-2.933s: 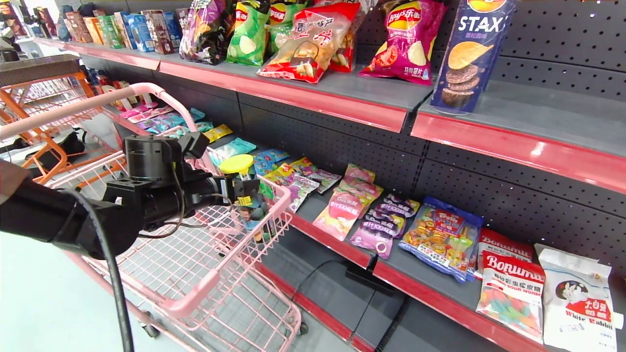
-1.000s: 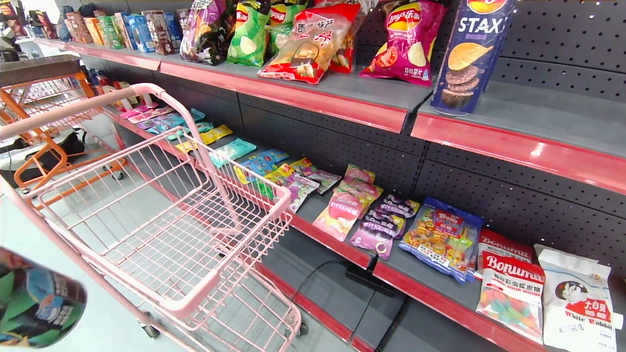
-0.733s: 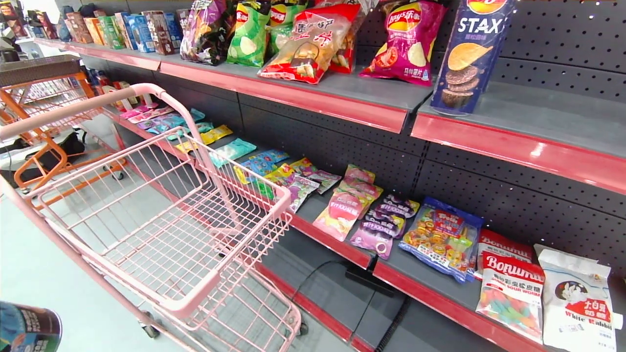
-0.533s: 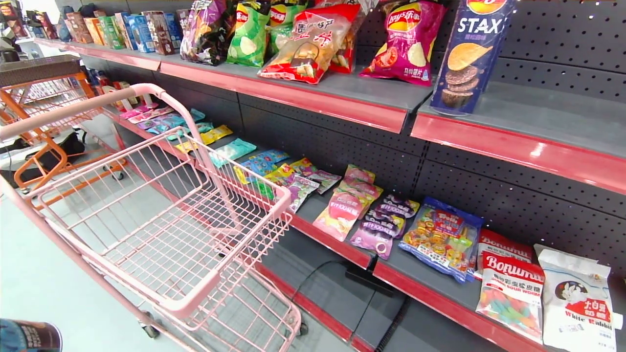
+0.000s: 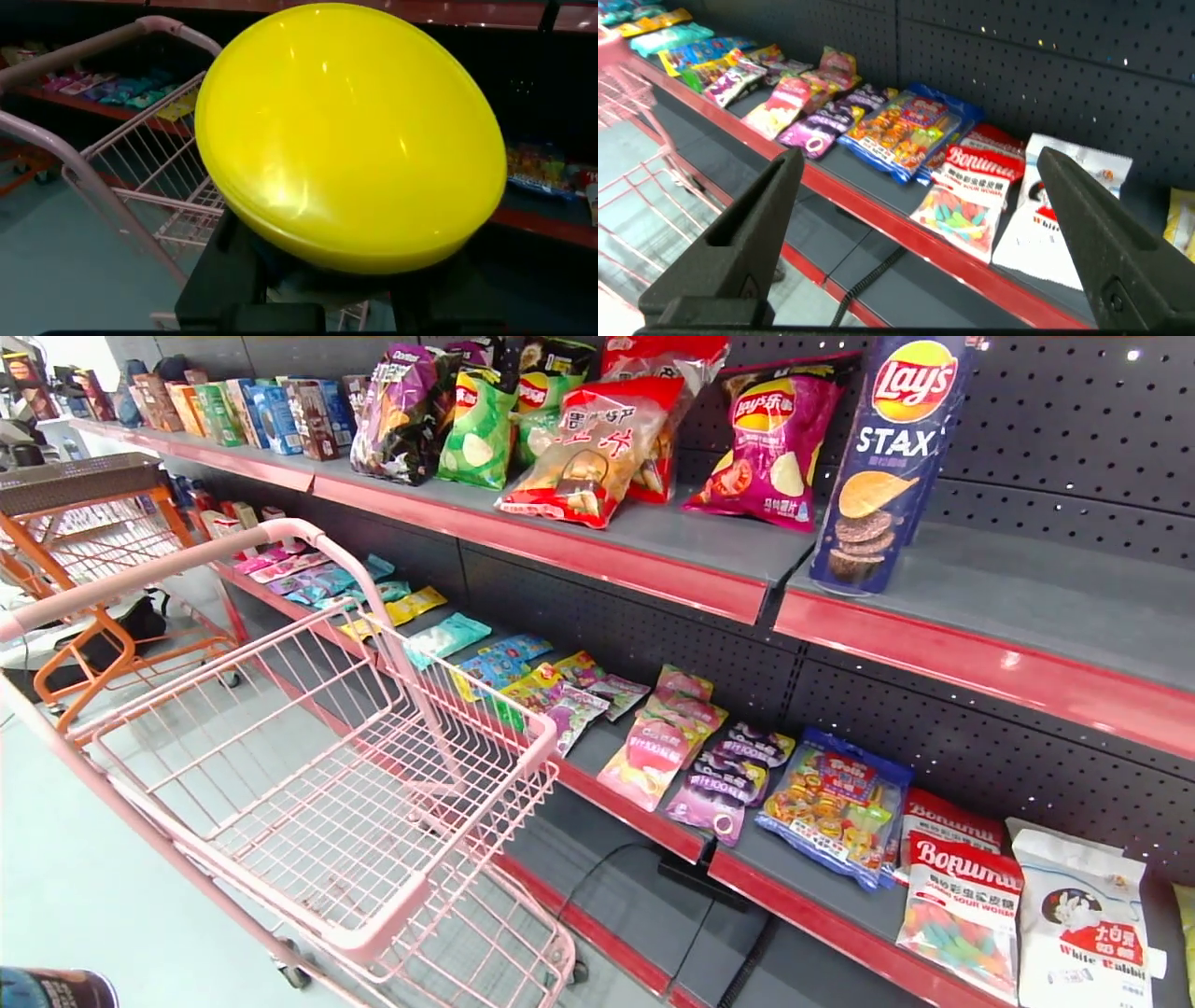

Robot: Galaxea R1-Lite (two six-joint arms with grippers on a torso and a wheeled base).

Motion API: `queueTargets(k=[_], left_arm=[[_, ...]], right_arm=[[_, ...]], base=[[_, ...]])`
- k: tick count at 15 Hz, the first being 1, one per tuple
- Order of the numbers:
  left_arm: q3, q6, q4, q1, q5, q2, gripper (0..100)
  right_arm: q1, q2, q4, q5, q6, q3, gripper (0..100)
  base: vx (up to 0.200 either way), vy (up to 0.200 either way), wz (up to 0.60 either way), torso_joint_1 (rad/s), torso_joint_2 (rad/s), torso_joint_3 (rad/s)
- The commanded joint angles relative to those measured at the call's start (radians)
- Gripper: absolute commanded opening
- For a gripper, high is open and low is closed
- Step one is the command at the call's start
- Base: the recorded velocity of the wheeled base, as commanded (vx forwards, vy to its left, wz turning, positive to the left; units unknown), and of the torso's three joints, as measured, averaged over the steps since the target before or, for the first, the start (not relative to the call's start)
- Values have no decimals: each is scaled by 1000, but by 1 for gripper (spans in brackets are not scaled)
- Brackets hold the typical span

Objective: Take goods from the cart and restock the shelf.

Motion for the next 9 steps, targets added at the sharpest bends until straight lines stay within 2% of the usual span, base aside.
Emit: queueTargets(k=[1, 4, 6, 9], left_arm=[[0, 2, 0, -1, -1, 7, 0], [2, 5, 0, -1, -1, 9, 0], [6, 25, 2, -1, -1, 3, 0], [25, 31, 0, -1, -1, 1, 0]], right_arm=[[0, 0, 0, 0, 0, 0, 100], [0, 0, 0, 0, 0, 0, 100], [0, 0, 2, 0, 0, 0, 100], [0, 0, 0, 0, 0, 0, 100]], base=[[0, 0, 0, 124, -461, -330], [0, 0, 0, 147, -497, -349], [0, 0, 0, 166, -517, -346], [0, 0, 0, 188, -543, -351]])
